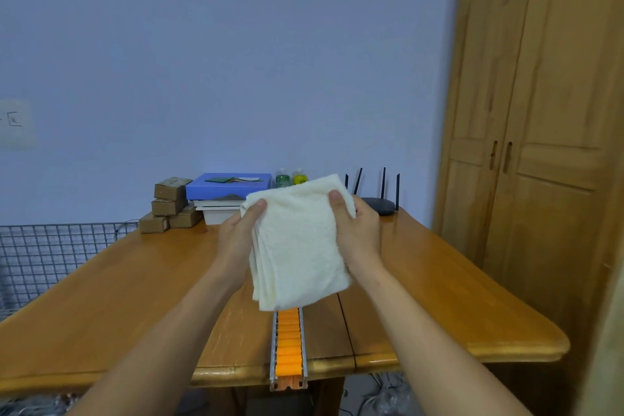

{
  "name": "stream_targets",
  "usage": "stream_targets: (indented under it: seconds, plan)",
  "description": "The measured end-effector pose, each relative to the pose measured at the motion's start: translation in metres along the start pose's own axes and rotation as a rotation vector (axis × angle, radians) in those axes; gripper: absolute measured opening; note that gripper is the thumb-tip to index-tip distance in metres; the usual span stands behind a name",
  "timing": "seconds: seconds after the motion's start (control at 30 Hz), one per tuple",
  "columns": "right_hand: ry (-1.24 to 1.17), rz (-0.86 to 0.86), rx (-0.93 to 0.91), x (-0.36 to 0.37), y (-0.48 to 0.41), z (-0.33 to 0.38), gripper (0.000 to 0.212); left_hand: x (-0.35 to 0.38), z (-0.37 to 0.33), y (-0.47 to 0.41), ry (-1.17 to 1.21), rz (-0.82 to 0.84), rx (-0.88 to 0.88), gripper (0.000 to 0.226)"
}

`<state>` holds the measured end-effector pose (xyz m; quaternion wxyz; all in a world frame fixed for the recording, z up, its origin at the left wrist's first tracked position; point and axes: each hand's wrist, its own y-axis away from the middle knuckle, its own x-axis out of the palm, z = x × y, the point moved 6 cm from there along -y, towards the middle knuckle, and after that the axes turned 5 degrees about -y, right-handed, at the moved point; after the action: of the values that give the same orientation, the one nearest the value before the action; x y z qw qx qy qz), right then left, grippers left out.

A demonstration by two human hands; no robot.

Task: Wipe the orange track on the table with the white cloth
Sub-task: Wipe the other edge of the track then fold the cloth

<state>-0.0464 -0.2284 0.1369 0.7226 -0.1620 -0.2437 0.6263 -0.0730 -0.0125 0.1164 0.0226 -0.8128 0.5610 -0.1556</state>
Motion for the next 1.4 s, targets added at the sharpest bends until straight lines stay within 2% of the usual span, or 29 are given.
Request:
stream_targets:
  seconds: [0.2, 0.4, 0.53, 0.73, 0.87, 1.03, 1.4]
  plan:
    - [0.060, 0.016, 0.041, -0.006, -0.001, -0.004, 0.040, 0.004, 0.016, -0.003, -0.051, 0.011, -0.026, 0.020]
    - [0.083, 0.007, 0.114, -0.018, -0.002, -0.016, 0.038, 0.017, 0.021, -0.008, -0.134, 0.020, 0.031, 0.014]
    - [0.106, 0.010, 0.154, -0.028, -0.002, -0.024, 0.038, 0.032, 0.031, -0.016, -0.227, 0.036, 0.054, 0.023]
    - [0.154, 0.007, 0.275, -0.054, -0.007, -0.043, 0.025, 0.060, 0.059, -0.033, -0.300, 0.040, -0.001, 0.037]
    - [0.221, -0.014, 0.282, -0.073, -0.011, -0.054, 0.027, 0.077, 0.086, -0.041, -0.338, 0.027, -0.062, 0.032]
    - [0.289, -0.059, 0.282, -0.096, -0.014, -0.077, 0.021, 0.099, 0.108, -0.046, -0.547, 0.020, -0.034, 0.048]
    - [0.682, -0.097, 0.373, -0.139, -0.011, -0.139, 0.050, 0.138, 0.155, -0.051, -1.086, 0.070, 0.025, 0.046]
